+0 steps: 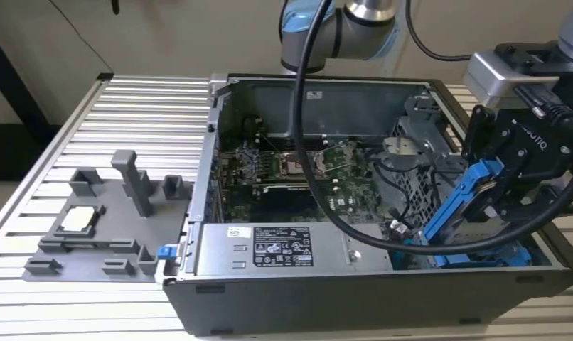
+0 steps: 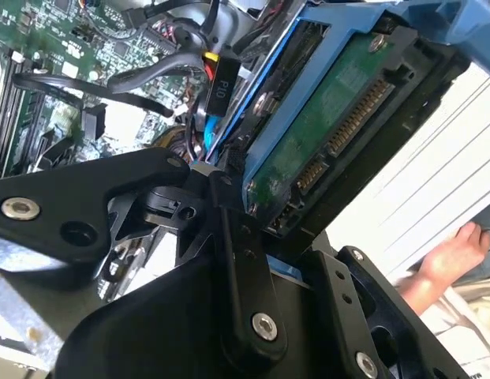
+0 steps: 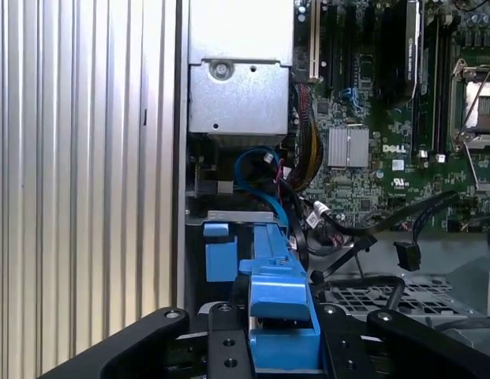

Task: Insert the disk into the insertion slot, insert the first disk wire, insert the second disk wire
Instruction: 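Insert the disk into the insertion slot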

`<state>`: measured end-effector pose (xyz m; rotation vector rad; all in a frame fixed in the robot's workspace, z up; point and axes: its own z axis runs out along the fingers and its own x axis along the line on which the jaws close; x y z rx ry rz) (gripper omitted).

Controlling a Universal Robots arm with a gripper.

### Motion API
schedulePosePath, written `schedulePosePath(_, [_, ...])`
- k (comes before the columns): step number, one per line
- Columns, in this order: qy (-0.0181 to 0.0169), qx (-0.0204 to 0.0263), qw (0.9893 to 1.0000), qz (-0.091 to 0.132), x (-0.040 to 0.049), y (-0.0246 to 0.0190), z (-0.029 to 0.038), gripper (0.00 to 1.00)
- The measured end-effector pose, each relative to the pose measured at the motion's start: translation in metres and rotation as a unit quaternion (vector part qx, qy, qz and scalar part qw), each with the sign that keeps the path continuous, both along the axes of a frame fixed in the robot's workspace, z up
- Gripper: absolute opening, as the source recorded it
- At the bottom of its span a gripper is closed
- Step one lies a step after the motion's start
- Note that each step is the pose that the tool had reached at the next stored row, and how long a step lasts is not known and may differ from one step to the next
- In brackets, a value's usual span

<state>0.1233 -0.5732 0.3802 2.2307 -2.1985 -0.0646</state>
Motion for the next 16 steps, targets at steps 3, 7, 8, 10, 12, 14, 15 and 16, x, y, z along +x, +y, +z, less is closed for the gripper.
schedulePosePath(3, [0.0000,0.0000,1.0000,0.000,0.0000,0.0000,-0.0054,0.33])
schedulePosePath(7, [0.0000,0.0001,1.0000,0.000,0.0000,0.0001,-0.0068,0.33])
schedulePosePath(8, [0.0000,0.0001,1.0000,0.000,0.0000,0.0001,-0.0069,0.33])
schedulePosePath(10, [0.0000,0.0004,1.0000,0.000,0.0000,0.0001,-0.0070,0.33])
schedulePosePath(12, [0.0000,0.0004,1.0000,0.000,0.0000,0.0001,-0.0070,0.33])
schedulePosePath(14, [0.0000,0.0007,1.0000,0.000,0.0000,0.0001,-0.0070,0.35])
schedulePosePath(15, [0.0000,0.0006,1.0000,0.000,0.0000,0.0001,-0.0070,0.40])
schedulePosePath(16, [0.0000,0.0007,1.0000,0.000,0.0000,0.0001,-0.0070,0.40])
